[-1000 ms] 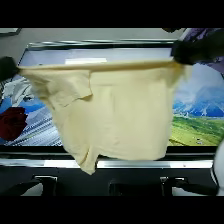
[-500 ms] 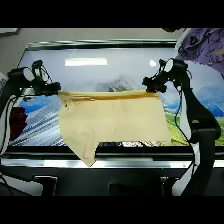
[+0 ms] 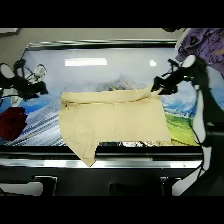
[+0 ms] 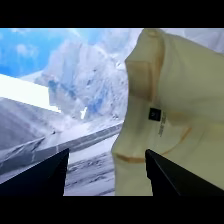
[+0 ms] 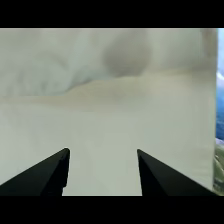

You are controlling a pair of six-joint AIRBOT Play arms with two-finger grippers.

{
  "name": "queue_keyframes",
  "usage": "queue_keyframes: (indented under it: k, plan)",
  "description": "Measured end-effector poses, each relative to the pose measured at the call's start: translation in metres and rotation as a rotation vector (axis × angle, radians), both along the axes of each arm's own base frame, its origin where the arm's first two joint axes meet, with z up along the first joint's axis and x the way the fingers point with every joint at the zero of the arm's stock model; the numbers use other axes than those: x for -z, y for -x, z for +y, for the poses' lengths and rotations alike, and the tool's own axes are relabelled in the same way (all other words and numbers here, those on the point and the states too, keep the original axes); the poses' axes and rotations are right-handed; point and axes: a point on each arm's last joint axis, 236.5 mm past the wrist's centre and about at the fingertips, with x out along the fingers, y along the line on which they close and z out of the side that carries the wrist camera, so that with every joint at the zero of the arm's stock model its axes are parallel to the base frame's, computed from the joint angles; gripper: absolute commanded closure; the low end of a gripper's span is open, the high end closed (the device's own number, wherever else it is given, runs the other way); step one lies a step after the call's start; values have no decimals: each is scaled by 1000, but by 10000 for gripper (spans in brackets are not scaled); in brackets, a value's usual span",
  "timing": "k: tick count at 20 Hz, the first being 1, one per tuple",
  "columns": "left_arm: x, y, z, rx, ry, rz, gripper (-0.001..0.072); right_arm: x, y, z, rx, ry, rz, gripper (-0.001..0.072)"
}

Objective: Fold the clothes and pants, and hang the long-sleeved shirts on hangers.

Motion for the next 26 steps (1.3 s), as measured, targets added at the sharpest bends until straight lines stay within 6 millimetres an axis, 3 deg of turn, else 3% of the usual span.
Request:
queue_keyframes:
  k: [3,7,10,12,18,26]
  plan:
    - [-8,55,25,-86,26,27,167,-13,51,-38,45,-93,28,222]
    - [5,121,35,-185,66,54,169,12,131,-83,197,-183,107,223]
    - [20,148,32,-217,83,81,169,39,179,-97,292,-227,180,224]
    - [26,156,31,-227,89,92,169,54,200,-97,319,-237,222,224]
    - [32,164,30,-237,96,102,169,93,239,-89,345,-235,303,225]
    - [32,165,28,-238,100,103,171,113,242,-73,387,-285,281,227]
